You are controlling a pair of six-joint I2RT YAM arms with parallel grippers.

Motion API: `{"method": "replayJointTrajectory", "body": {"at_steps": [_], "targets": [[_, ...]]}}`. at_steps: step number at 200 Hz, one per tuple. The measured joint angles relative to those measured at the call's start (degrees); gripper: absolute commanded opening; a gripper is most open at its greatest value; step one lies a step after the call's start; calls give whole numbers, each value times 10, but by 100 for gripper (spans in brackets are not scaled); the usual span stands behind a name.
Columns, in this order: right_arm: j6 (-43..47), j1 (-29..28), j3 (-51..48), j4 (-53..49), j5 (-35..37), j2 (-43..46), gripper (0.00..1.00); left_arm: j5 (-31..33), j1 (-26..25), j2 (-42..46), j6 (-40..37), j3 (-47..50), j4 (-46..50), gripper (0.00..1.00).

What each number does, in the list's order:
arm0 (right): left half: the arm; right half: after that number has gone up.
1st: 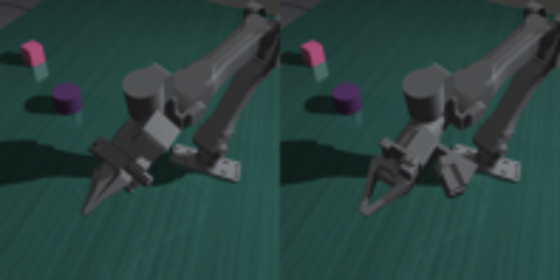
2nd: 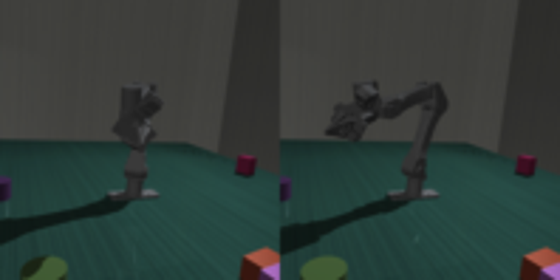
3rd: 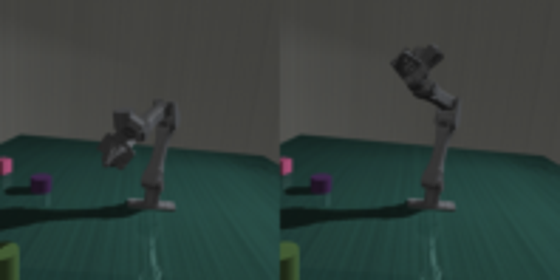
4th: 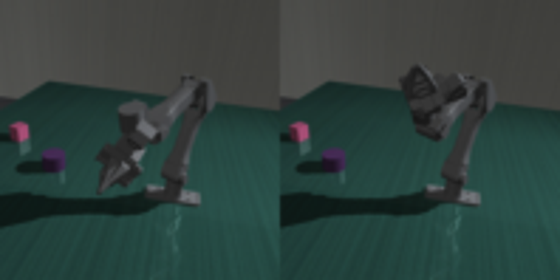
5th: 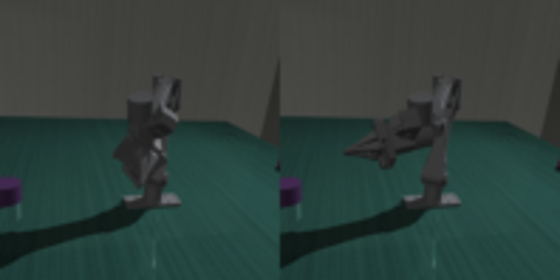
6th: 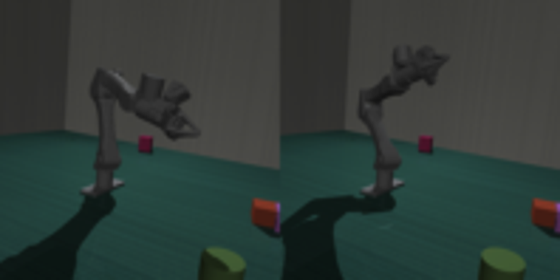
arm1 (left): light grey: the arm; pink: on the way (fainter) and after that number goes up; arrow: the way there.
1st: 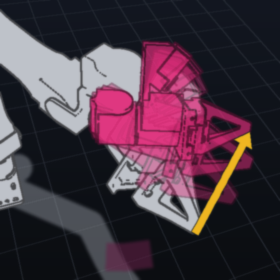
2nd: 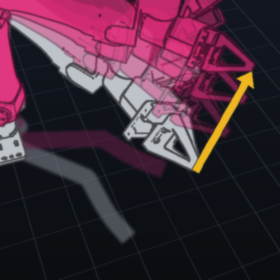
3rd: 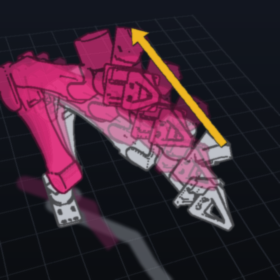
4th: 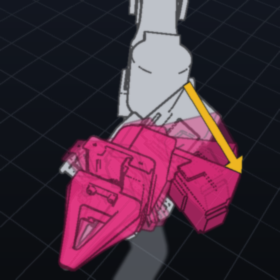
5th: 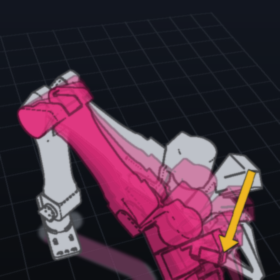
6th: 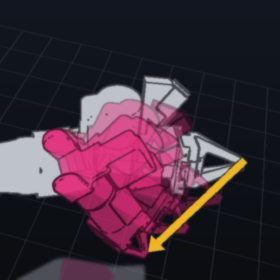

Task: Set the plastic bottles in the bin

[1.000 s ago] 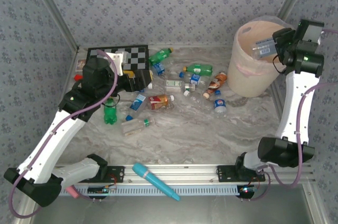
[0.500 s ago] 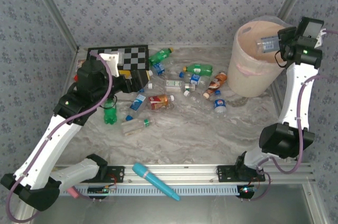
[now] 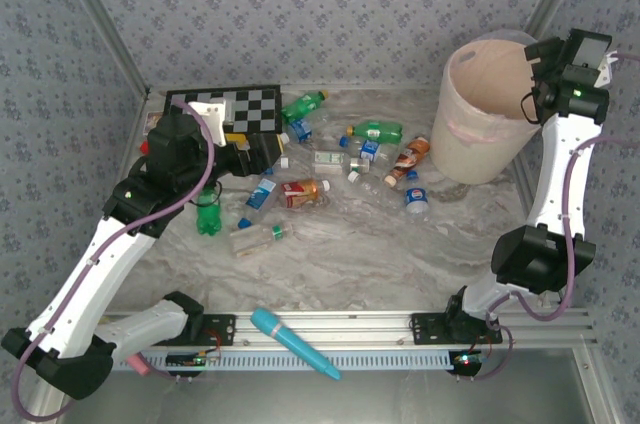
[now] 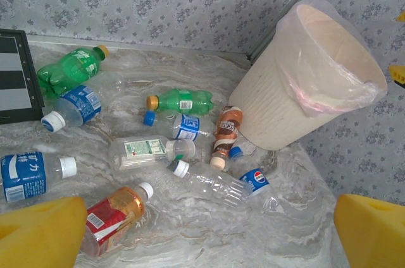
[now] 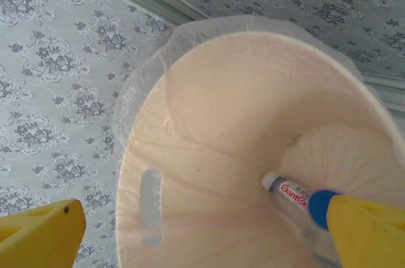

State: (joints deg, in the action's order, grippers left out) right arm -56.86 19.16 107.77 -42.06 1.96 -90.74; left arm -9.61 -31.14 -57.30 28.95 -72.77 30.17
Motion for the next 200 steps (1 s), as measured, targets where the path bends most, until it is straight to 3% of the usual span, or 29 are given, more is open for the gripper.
{"method": "replayJointTrajectory", "body": {"at_steps": [49, 84, 200], "targets": [[33, -10, 5, -7, 17, 12, 100, 0, 0, 0, 0, 8, 0, 100], [72, -52, 5, -20, 35, 38, 100, 17, 0, 0, 2, 35, -3, 100], [263, -357, -96, -24, 164, 103, 100, 74, 0, 4, 35, 98, 13, 100]]}}
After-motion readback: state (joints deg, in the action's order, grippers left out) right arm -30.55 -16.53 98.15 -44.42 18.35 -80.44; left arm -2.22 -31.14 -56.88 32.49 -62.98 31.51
